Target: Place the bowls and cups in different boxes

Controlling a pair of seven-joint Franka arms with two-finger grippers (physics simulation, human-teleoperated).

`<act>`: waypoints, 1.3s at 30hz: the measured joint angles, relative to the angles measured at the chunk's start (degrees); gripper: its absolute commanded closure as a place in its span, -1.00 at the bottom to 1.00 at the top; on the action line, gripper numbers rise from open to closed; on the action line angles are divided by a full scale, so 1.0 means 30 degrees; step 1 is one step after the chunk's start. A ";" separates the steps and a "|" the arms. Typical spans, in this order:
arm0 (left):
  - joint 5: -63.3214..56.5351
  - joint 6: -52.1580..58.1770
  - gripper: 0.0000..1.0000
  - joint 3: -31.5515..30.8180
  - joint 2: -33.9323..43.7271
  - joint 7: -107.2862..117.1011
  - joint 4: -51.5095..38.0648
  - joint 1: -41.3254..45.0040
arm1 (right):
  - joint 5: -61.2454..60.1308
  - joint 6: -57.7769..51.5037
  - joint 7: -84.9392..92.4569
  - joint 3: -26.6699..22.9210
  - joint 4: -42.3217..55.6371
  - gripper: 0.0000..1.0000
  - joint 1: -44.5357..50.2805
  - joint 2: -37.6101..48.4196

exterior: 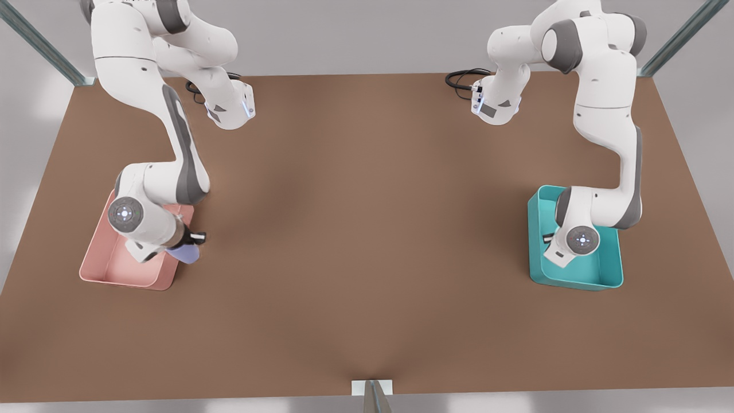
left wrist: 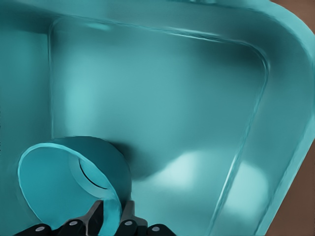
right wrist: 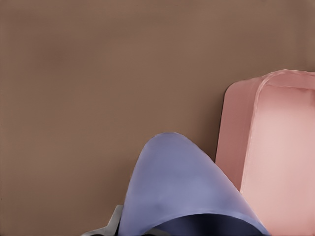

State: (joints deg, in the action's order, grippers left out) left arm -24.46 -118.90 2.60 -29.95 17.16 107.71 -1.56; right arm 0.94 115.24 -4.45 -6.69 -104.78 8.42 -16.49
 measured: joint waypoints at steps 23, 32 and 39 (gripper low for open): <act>0.5928 1.4756 -1.00 -0.5923 0.4859 -0.1847 -1.0960 0.0170 | 0.0317 -0.1679 0.4844 -0.0849 0.4323 -1.00 -0.5248 -0.7169; 0.5917 1.5225 -1.00 -0.5895 0.4750 -0.2284 -1.0964 0.0149 | 0.0359 -0.2200 0.5495 -0.0816 0.4072 -1.00 -0.5014 -0.5290; 0.5909 1.5302 -1.00 -0.5894 0.4720 -0.2502 -1.0957 0.0110 | 0.0161 -0.7880 0.5261 -0.0838 1.0408 -1.00 -0.0374 -0.2339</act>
State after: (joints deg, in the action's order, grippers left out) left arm -6.73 -73.00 -15.08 -15.79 9.65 74.84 -1.23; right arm 1.42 91.60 11.33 -9.21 -73.56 7.30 -23.51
